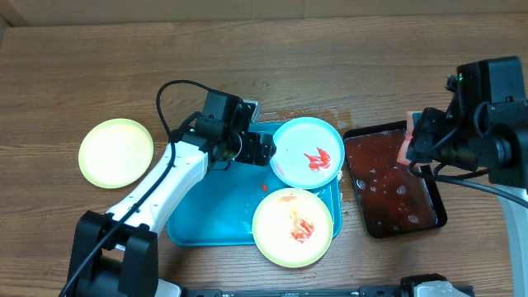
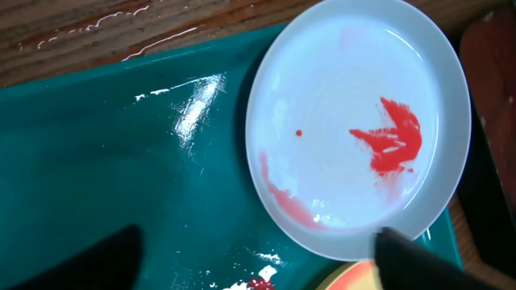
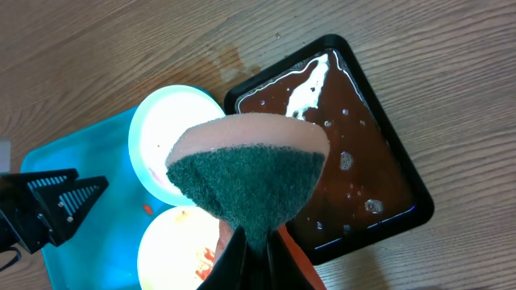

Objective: Clean dirty plates on tray and stack at the side
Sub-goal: 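Move the left gripper to the white plate's rim on the teal tray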

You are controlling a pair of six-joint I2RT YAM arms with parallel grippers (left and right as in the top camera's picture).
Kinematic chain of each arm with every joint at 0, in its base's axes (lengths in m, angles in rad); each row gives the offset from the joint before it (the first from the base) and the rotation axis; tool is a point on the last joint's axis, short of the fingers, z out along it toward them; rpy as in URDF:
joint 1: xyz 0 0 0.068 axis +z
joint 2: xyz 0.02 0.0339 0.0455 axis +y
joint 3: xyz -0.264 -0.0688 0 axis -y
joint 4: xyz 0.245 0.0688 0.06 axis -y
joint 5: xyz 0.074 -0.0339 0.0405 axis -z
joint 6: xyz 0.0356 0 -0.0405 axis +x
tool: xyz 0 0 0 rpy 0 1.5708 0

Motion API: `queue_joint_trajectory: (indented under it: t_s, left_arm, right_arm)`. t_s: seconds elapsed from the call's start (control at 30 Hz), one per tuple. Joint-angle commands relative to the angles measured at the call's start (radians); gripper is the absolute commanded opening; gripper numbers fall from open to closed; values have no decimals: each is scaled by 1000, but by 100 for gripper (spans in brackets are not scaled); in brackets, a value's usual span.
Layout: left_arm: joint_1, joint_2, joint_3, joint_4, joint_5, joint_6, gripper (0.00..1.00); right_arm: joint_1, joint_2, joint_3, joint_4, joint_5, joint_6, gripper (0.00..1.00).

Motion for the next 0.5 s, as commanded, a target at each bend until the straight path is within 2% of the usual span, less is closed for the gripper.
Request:
queue_joint_trajectory:
  t_s: [0.0, 0.03, 0.1, 0.37, 0.47]
  left_arm:
    - [-1, 35, 19, -2, 32, 13, 79]
    - [-1, 50, 19, -5, 25, -1, 82]
    - [-2, 72, 19, -7, 21, -8, 70]
    - [-5, 142, 21, -7, 23, -38, 57]
    - [-7, 142, 21, 11, 21, -67, 61]
  right_arm:
    - [-6, -5, 5, 5, 2, 1, 4]
    - [-6, -5, 5, 6, 2, 0, 4]
    - [-6, -5, 5, 6, 1, 0, 4]
    - [-6, -2, 5, 6, 1, 1, 4]
    - [-6, -1, 5, 8, 1, 1, 4]
